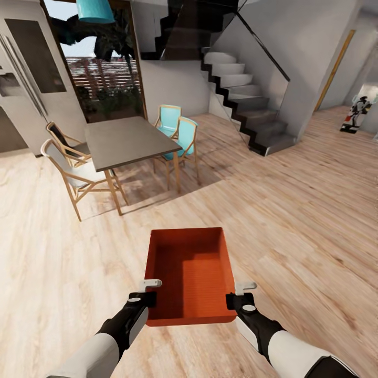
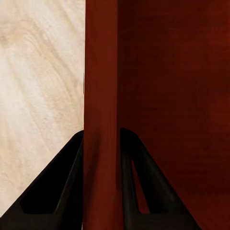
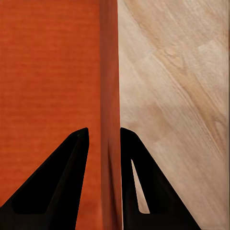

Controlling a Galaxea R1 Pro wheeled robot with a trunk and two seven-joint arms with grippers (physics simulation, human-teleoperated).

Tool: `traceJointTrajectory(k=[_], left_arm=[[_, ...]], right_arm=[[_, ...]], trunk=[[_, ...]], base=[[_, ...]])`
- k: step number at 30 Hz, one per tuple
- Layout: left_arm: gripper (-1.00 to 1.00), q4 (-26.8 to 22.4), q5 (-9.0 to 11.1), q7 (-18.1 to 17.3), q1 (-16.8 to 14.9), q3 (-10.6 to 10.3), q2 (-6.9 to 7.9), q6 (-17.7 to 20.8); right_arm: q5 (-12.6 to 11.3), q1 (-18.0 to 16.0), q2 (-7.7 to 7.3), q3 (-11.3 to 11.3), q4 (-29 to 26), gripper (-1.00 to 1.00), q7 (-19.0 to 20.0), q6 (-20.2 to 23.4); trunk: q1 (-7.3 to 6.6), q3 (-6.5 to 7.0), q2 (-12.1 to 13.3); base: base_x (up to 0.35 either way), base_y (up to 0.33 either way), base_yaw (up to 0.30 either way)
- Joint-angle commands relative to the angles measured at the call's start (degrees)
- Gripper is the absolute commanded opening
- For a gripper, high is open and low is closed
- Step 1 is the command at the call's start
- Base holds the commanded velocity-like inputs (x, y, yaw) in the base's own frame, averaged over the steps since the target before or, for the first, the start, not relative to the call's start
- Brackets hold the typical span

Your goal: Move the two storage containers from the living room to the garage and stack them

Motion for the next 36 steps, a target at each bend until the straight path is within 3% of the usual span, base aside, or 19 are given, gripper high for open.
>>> traceJointTrajectory(k=[1,36], left_arm=[[-1.00,-0.4,-0.4,0.5,0.0,0.0,0.77,0.4],[-1.00,-0.4,-0.4,0.5,0.0,0.0,0.77,0.4]], right_arm=[[-1.2,0.0,-0.74,0.6,2.8,-1.00,-0.5,-0.2],[-1.2,0.0,-0.81,0.6,2.8,-1.00,-0.5,-0.2]], trunk=[[0.01,-0.06,-0.1],[0.01,-0.06,-0.1]], base=[[0.000,0.000,-0.202],[0.000,0.000,-0.241]])
